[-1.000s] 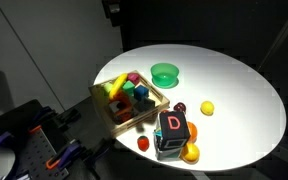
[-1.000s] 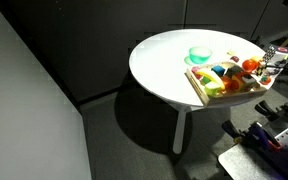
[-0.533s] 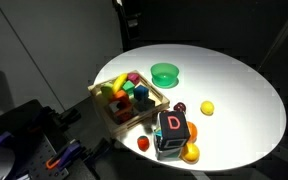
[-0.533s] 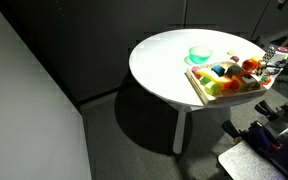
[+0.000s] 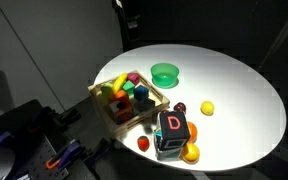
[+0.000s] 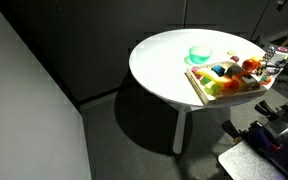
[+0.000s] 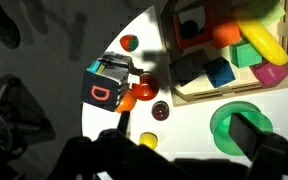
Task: Pick up the block with the letter d on it and put it in the tray
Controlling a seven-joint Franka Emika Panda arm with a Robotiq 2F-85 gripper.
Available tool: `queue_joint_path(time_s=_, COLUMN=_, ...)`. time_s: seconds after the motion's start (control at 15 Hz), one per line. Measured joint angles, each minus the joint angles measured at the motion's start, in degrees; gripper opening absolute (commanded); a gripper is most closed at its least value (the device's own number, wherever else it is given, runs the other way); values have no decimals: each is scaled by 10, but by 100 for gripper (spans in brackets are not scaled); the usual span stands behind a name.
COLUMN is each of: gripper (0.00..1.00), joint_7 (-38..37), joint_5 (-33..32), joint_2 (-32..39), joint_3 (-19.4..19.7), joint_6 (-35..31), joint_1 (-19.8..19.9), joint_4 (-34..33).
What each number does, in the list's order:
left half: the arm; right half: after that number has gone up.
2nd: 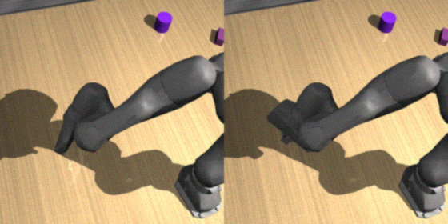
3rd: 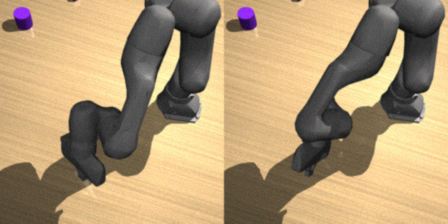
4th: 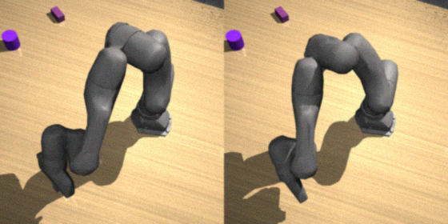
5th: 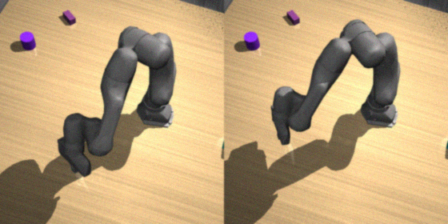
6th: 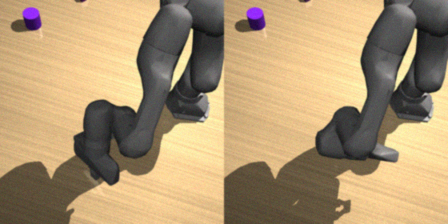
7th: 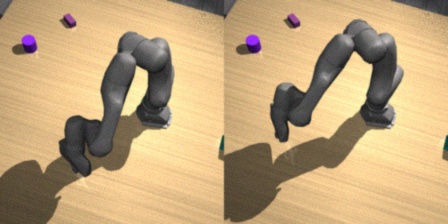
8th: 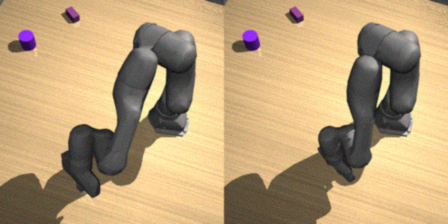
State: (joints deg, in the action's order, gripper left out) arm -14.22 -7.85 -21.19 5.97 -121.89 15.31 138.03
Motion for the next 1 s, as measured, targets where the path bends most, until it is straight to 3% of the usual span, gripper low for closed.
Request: queue_joint_path(time_s=1.0, gripper=100, joint_7=0, joint_5=-21, joint_2=98, joint_3=60, joint_6=1, joint_1=27, joint_4=-19)
